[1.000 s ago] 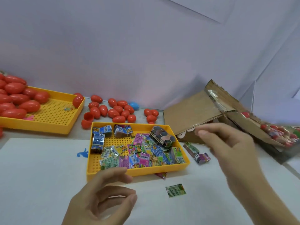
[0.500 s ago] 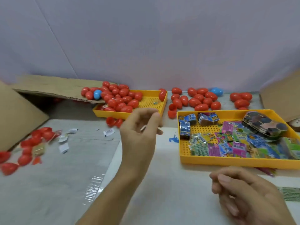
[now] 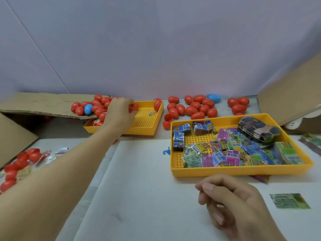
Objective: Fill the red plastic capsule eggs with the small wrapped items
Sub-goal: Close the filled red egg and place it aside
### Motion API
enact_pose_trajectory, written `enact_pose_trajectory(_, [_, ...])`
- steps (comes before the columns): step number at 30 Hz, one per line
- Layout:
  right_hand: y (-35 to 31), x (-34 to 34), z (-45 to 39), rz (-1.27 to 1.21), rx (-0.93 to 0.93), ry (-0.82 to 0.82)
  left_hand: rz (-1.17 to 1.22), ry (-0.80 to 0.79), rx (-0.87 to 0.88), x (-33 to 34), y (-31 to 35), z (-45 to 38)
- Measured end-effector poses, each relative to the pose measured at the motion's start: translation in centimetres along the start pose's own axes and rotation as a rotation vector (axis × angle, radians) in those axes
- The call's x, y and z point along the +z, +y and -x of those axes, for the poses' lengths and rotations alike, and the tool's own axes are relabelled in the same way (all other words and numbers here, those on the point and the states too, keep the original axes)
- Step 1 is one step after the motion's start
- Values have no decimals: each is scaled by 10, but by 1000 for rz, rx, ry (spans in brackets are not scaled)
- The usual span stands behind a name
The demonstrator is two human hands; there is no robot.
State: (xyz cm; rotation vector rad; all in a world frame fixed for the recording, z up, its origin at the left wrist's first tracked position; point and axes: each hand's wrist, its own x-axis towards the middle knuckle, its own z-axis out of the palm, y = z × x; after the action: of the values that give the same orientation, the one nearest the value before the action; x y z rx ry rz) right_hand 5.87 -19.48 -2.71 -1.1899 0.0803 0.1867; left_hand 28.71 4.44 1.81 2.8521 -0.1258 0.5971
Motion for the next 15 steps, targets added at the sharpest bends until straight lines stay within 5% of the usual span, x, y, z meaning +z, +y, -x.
enact_pose_trajectory(2, [1,-1,-1,-14,-6,-5,371,81,-4,-18,31,19])
enact_pose_trajectory(6, [1,1,1,-22,-33,-16,1549,-161,-106,-47,106,94])
enact_pose_trajectory(9, [-7,-4,4,-19,-52,44,1748,-261,-183,-34,132,155])
enact_pose_trajectory(15, [-27,-23,13,148,-40,60,1658,-168,-82,-12,144,219])
